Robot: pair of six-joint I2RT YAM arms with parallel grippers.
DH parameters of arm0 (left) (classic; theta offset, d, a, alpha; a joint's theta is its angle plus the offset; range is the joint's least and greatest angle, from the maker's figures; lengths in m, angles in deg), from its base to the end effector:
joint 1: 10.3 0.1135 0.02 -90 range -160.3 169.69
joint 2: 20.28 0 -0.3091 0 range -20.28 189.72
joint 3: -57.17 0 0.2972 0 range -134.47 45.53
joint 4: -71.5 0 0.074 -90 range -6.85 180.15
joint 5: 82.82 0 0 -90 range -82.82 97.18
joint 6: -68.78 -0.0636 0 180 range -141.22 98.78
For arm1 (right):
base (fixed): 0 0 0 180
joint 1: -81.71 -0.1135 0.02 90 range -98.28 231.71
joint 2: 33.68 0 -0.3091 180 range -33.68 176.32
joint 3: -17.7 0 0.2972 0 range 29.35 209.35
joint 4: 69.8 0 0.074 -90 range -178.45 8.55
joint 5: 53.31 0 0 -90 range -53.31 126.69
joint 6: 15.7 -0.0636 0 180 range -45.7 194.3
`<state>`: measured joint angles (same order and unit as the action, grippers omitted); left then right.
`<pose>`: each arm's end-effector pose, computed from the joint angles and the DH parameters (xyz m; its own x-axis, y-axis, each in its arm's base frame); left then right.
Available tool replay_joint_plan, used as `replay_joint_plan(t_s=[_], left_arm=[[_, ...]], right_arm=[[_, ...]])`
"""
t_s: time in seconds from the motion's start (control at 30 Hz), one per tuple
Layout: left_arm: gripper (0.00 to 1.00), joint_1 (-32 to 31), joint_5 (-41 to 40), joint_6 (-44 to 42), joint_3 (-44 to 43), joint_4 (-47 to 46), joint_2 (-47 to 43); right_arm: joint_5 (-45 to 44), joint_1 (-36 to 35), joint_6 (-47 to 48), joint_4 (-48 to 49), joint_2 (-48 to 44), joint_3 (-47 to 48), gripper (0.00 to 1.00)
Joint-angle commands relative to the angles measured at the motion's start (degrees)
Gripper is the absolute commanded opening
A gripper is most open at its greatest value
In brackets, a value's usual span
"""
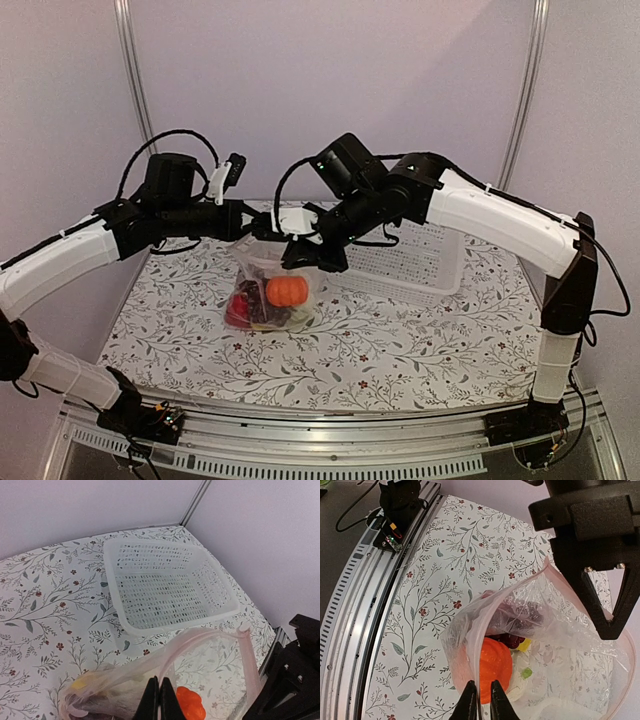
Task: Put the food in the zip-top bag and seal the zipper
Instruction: Adjust the zipper food storage bag at the center of the board.
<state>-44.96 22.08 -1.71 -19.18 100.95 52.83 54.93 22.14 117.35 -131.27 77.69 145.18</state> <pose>0.2773 -0.2116 0.3662 -0.5893 0.0151 -0.8077 0.5756 0.7095 -0.4067 0.2425 0.4521 0.3882 0.3717 -0.6473 -0.6655 -0.9258 -0.2059 -0.3169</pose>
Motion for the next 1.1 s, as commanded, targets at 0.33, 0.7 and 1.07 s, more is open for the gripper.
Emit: replay_joint_plan(t_s=[0.33,0.7,1.07], left_arm=[[0.00,-1.2,0.7,-2.7,-3.2,1.2,2.0],[0.00,-1.6,1.0,-3.1,-3.7,1.3,3.8],[0.00,-2.0,2.0,-4.9,-4.1,1.2,4.0]], right_arm=[[-0.9,-0.4,-2.4,0.3,-1.4,-1.1,0.49],[1.9,1.5,-4.6,-0.3,-7.1,-1.4,0.67],[2.8,5.9,-6.7,1.2,-13.4,-9.7,0.72]])
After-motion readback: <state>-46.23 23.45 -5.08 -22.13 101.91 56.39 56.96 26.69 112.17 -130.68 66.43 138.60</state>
